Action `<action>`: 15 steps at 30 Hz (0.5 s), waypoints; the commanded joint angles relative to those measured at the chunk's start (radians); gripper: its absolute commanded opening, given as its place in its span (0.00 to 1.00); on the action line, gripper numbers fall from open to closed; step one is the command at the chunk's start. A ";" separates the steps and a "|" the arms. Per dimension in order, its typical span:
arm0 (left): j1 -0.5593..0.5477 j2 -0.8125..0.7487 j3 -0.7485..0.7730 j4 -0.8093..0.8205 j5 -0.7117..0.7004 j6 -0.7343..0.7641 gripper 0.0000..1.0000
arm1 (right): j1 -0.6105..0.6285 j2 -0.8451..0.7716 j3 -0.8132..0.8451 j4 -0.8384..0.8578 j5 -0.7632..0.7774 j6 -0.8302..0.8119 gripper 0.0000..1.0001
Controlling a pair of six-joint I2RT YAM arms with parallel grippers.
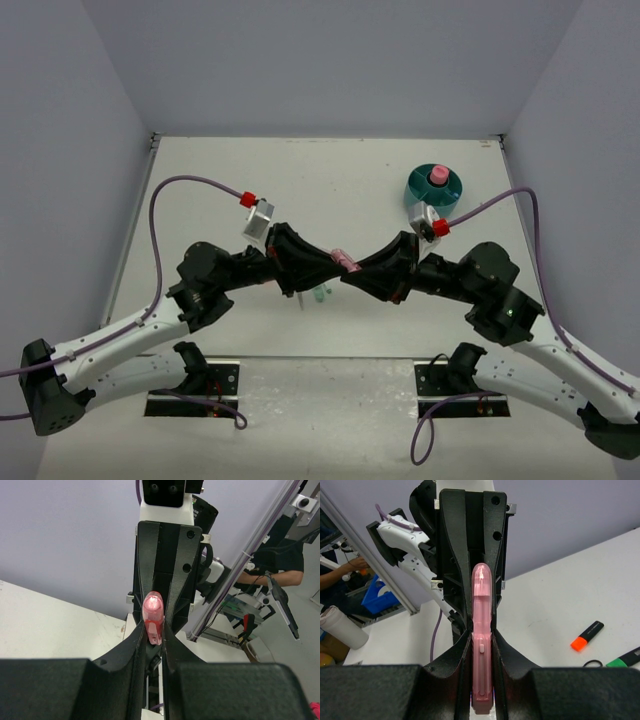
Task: Sort the stationery into containers
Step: Close the pen cap on the pen.
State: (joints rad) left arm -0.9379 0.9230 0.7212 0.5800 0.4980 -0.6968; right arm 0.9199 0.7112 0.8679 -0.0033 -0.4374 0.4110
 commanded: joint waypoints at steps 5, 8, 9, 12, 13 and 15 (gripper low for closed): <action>-0.006 0.007 0.038 -0.189 -0.019 0.071 0.33 | 0.004 0.005 0.010 0.171 -0.026 -0.011 0.00; -0.006 -0.024 0.105 -0.278 -0.055 0.129 0.65 | 0.005 -0.016 -0.025 0.165 0.001 -0.008 0.00; -0.006 -0.028 0.121 -0.302 -0.079 0.143 0.71 | 0.005 -0.024 -0.030 0.162 0.003 -0.008 0.00; -0.006 -0.061 0.172 -0.361 -0.133 0.202 0.86 | 0.004 -0.037 -0.034 0.145 0.000 -0.005 0.00; -0.006 -0.070 0.175 -0.355 -0.148 0.216 0.86 | 0.005 -0.041 -0.036 0.146 -0.009 0.003 0.00; -0.006 -0.091 0.173 -0.333 -0.151 0.227 0.85 | 0.005 -0.045 -0.038 0.150 -0.021 0.017 0.00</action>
State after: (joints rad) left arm -0.9428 0.8873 0.8367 0.2850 0.4028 -0.5573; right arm 0.9218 0.6854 0.8410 0.0799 -0.4511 0.4110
